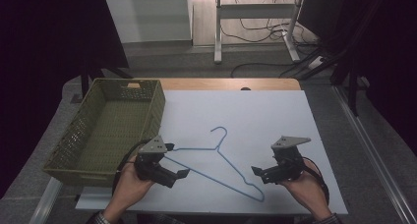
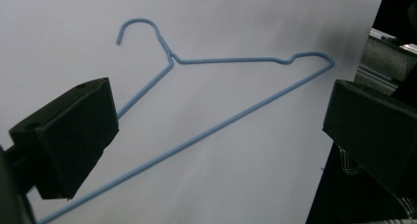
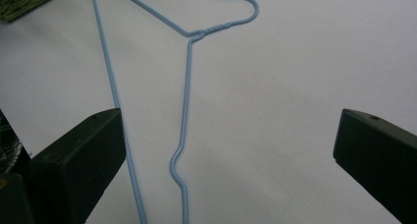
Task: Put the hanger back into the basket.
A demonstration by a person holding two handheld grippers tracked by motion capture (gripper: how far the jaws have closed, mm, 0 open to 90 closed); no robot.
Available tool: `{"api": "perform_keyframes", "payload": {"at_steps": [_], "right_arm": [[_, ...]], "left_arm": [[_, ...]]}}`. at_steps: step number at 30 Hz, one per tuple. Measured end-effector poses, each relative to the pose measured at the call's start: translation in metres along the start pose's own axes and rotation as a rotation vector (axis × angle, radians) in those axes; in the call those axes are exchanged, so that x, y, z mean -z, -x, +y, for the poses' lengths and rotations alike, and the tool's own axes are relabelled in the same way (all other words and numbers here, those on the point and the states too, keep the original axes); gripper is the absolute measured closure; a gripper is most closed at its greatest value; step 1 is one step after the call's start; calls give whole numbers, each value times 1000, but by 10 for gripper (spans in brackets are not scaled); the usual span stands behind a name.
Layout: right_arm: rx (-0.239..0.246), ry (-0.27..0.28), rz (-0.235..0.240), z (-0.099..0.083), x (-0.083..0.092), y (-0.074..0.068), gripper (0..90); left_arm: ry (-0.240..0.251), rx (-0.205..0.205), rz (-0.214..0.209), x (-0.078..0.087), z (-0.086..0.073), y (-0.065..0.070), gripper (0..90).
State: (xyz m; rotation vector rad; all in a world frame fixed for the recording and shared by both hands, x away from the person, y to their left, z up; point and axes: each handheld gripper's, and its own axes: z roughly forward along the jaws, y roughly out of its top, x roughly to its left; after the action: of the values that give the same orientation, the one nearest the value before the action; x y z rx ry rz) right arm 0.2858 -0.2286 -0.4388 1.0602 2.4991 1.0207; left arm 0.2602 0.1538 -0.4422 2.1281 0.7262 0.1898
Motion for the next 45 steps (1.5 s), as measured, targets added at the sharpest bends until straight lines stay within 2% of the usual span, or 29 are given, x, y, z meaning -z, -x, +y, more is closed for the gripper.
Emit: {"api": "perform_keyframes", "payload": {"at_steps": [3, 6, 10, 14, 17, 20, 21, 22, 24, 25, 26, 27, 29, 30, 31, 33, 37, 39, 42, 43, 45], "right_arm": [[8, -14, 5, 5, -5, -1, 0], [13, -21, 13, 12, -12, -4, 0], [19, -25, 3, 18, -19, -6, 0], [33, -46, 13, 26, -31, -9, 0], [52, -65, 11, 31, -42, -12, 47], [45, -75, 26, 37, -54, -13, 91], [54, -86, 33, 41, -62, -15, 131], [54, -86, 33, 41, -62, -15, 131], [85, -111, 28, 45, -76, -20, 225], [85, -111, 28, 45, -76, -20, 225], [103, -128, 31, 47, -87, -23, 322], [108, -135, 33, 48, -91, -24, 378], [119, -167, 53, 49, -104, -24, 476], [119, -167, 53, 49, -104, -24, 476], [116, -183, 64, 49, -115, -25, 577], [108, -187, 66, 48, -123, -25, 651], [125, -206, 29, 47, -137, -28, 720], [133, -207, 23, 46, -139, -29, 734], [142, -225, 16, 45, -145, -32, 811], [134, -228, 0, 45, -145, -35, 859], [127, -229, -6, 46, -145, -36, 861]], "left_arm": [[-22, -11, 5, -11, 4, -1, 5], [-32, -6, -9, -23, 6, -3, 5], [-36, 1, -18, -31, 8, -5, 5], [-50, -12, -12, -42, 9, -8, 6], [-61, -10, -10, -51, 8, -11, 6], [-63, 1, -6, -57, 5, -13, 6], [-64, 3, -1, -59, 4, -14, 6], [-63, 5, 3, -60, 3, -15, 6], [-62, 14, 4, -61, 1, -17, 7], [-64, 14, 7, -62, 1, -19, 7], [-59, 25, 6, -63, -1, -20, 9], [-59, 26, 8, -64, -2, -21, 10], [-64, 25, 12, -66, -3, -22, 12], [-64, 25, 12, -66, -3, -22, 13], [-67, 25, 18, -68, -3, -23, 16], [-67, 31, 15, -69, -4, -24, 19], [-69, 38, 15, -71, -4, -25, 27], [-77, 32, 17, -71, -4, -26, 28], [-88, 32, 29, -74, -4, -28, 36], [-95, 32, 36, -75, -4, -28, 53], [-104, 24, 37, -75, -3, -29, 57]]}}
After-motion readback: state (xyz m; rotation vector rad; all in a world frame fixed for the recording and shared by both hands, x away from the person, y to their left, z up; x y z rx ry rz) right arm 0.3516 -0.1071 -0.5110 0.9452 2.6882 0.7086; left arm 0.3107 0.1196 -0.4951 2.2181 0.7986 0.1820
